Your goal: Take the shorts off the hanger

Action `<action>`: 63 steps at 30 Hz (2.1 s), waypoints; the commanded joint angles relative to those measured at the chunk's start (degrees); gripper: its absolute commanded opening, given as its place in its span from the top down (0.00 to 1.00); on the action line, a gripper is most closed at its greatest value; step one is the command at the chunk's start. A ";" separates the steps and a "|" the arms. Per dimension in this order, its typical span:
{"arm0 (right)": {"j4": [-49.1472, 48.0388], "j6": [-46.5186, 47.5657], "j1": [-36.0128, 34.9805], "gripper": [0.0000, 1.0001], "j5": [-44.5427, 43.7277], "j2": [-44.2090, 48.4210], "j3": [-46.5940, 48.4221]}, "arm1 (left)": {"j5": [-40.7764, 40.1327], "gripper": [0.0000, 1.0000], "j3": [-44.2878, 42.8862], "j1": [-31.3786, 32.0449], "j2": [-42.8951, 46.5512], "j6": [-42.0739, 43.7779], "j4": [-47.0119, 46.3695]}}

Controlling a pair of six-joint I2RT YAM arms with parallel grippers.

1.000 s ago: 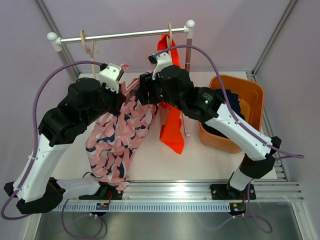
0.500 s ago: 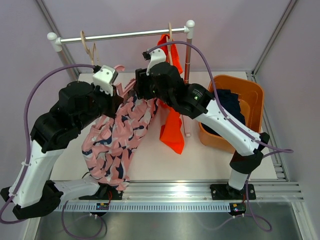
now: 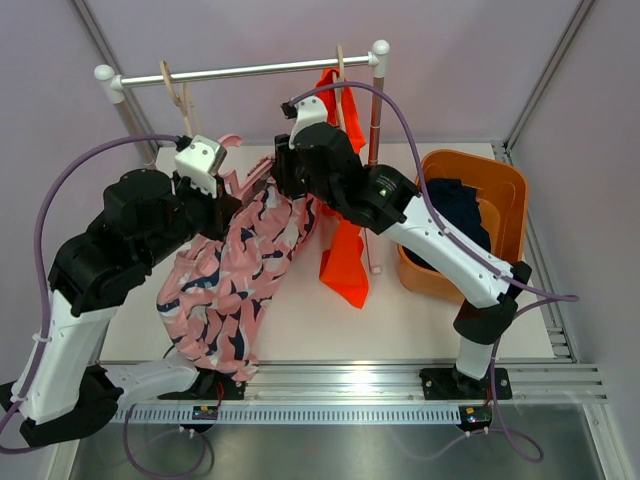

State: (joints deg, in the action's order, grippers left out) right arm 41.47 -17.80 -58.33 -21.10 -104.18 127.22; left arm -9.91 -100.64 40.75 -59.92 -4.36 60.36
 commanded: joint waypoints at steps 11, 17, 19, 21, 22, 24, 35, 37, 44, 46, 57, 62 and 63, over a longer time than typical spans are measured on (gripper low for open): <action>1.50 -0.83 10.76 0.98 -1.75 -0.58 6.46 | 5.25 1.00 -0.43 -0.06 3.67 -0.56 -1.65; 3.08 -0.22 14.29 1.00 -2.80 -1.72 9.09 | 7.27 1.00 -0.87 -0.06 5.60 -0.56 -1.38; 3.79 0.05 15.26 1.00 -2.80 -2.69 10.85 | 7.80 1.00 -1.05 -0.06 6.48 -0.56 -1.56; 4.05 0.05 15.61 1.00 -2.63 -3.13 11.30 | 7.98 1.00 -0.96 -0.06 7.70 -0.65 -2.34; 4.05 0.14 15.70 1.00 -2.54 -3.31 11.21 | 8.07 1.00 -0.96 -0.06 8.15 -0.65 -2.70; 4.05 0.31 15.87 1.00 -2.71 -3.75 11.30 | 9.03 1.00 -1.31 -0.06 9.12 -0.65 -3.40; 4.40 0.22 17.10 1.00 -1.92 -4.19 10.16 | 11.76 1.00 -2.63 -0.06 11.93 -1.00 -4.20; 4.58 0.58 17.10 1.00 -2.62 -4.01 10.15 | 11.32 1.00 -2.37 -0.06 12.37 -1.00 -4.63; 5.19 1.02 19.21 1.00 -2.72 -2.96 8.66 | 10.18 1.00 -2.28 -0.06 14.48 -1.35 -6.04; 4.50 0.84 20.09 1.00 -2.01 -2.26 7.61 | 8.59 1.00 -2.02 -0.06 15.27 -1.26 -6.74; 3.88 0.93 20.36 1.00 1.33 0.20 2.07 | 5.78 1.00 1.23 -0.06 18.52 -1.79 -12.72; 4.49 2.16 20.97 1.00 -0.78 -0.23 1.45 | 6.22 1.00 0.45 -0.06 18.87 -1.44 -12.81; 4.58 2.07 21.23 1.00 -0.61 -0.15 1.28 | 5.61 1.00 0.36 -0.06 19.22 -1.44 -12.81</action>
State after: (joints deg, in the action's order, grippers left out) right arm 42.70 -20.18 -44.95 -6.44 -103.59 130.02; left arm -3.95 -96.57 40.51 -47.77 -5.26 56.97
